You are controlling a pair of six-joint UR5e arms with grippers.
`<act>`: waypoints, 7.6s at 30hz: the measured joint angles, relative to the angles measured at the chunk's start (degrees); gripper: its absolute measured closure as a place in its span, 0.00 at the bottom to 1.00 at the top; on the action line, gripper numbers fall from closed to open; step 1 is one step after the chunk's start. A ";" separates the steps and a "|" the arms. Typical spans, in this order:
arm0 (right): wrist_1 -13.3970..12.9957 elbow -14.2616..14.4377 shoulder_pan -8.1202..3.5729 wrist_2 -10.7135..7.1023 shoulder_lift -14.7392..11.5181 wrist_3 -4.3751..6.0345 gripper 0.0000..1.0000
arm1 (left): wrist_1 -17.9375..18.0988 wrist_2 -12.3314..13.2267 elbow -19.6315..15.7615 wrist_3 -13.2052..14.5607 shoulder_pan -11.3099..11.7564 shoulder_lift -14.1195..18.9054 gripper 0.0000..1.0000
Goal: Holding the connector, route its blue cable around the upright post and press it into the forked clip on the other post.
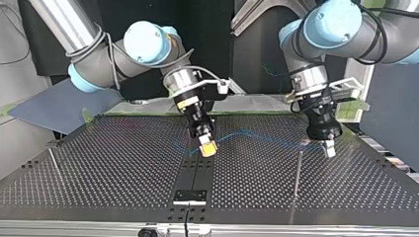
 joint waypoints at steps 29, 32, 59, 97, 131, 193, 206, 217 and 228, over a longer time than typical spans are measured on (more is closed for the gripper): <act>1.58 -9.79 0.15 0.69 8.34 0.83 1.00 | 0.44 7.29 6.27 -5.62 8.20 -10.43 1.00; 1.29 -10.30 -0.03 0.91 8.77 0.90 1.00 | 1.20 8.91 6.30 -6.85 9.81 -10.59 1.00; 0.72 -11.12 -1.03 5.11 12.12 0.90 1.00 | 3.33 18.88 7.02 -9.47 12.97 -18.69 0.92; -6.30 3.22 -3.30 10.15 13.63 0.88 1.00 | 0.69 19.37 6.94 -8.74 10.79 -21.47 0.00; -18.63 19.20 -2.66 17.79 24.67 2.26 1.00 | 0.95 18.20 6.94 -8.71 11.17 -21.47 0.00; -37.01 24.30 -14.83 17.02 49.59 -1.74 1.00 | 0.27 18.20 6.96 -8.71 11.10 -21.48 0.00; -32.08 24.27 -14.96 17.73 44.37 -2.04 1.00 | -0.10 17.22 6.93 -8.71 11.11 -21.49 0.00; -27.20 24.63 -15.60 18.13 38.93 -1.58 1.00 | -1.76 16.95 6.92 -9.26 10.63 -21.49 0.00; -23.20 25.83 -16.77 18.09 33.31 -1.50 1.00 | -3.52 16.88 6.91 -9.65 9.55 -21.48 0.00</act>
